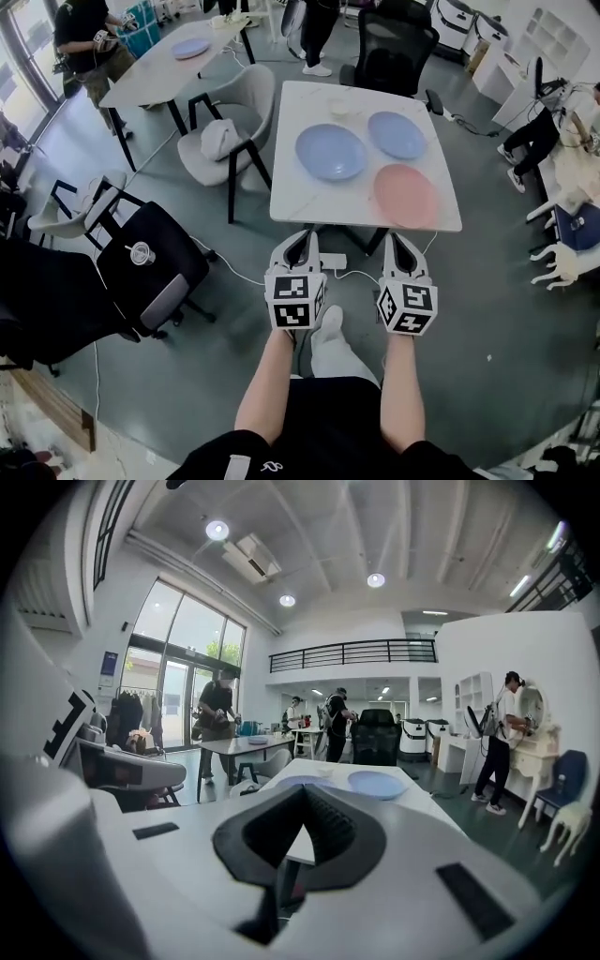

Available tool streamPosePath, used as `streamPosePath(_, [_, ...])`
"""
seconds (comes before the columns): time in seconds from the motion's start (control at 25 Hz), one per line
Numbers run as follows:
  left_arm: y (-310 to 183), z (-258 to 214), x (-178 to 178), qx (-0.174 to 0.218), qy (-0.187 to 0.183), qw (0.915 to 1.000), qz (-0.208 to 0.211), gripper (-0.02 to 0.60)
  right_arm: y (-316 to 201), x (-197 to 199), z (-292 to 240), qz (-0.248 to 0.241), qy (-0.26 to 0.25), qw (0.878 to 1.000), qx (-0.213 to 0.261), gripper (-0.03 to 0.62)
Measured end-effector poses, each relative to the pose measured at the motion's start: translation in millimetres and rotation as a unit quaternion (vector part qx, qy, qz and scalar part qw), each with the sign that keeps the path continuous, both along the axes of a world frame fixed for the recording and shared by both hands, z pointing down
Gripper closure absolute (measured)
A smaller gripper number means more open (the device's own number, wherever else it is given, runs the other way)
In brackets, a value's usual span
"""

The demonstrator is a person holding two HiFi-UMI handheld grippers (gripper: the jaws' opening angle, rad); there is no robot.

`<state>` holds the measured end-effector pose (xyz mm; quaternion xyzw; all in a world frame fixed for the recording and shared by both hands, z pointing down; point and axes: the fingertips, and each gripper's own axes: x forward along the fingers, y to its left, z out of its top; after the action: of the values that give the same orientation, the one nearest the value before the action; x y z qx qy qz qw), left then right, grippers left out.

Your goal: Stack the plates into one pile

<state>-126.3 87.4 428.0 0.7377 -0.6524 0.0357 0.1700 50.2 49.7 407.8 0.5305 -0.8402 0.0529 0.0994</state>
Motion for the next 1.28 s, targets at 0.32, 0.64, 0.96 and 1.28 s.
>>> streamPosePath(0.32, [-85,31,24,-0.045,0.009,0.9985,-0.031,0.566,-94,3,29,-0.058,0.053,0.997,-0.020,0.586])
streamPosePath(0.64, [-158,37,53,-0.064,0.002,0.9969,-0.045,0.566,-173,17,37,-0.097,0.038,0.994,-0.037,0.586])
streamPosePath(0.96, [-176,32,39,-0.071,-0.024,0.9947,-0.071,0.566,-197,10,45,-0.127,0.004,0.990,-0.058,0.586])
streamPosePath(1.28, [-200,49,19,-0.083,-0.017,0.9936,-0.075,0.565,-217,-7,60,-0.152,-0.005,0.985,-0.086,0.586])
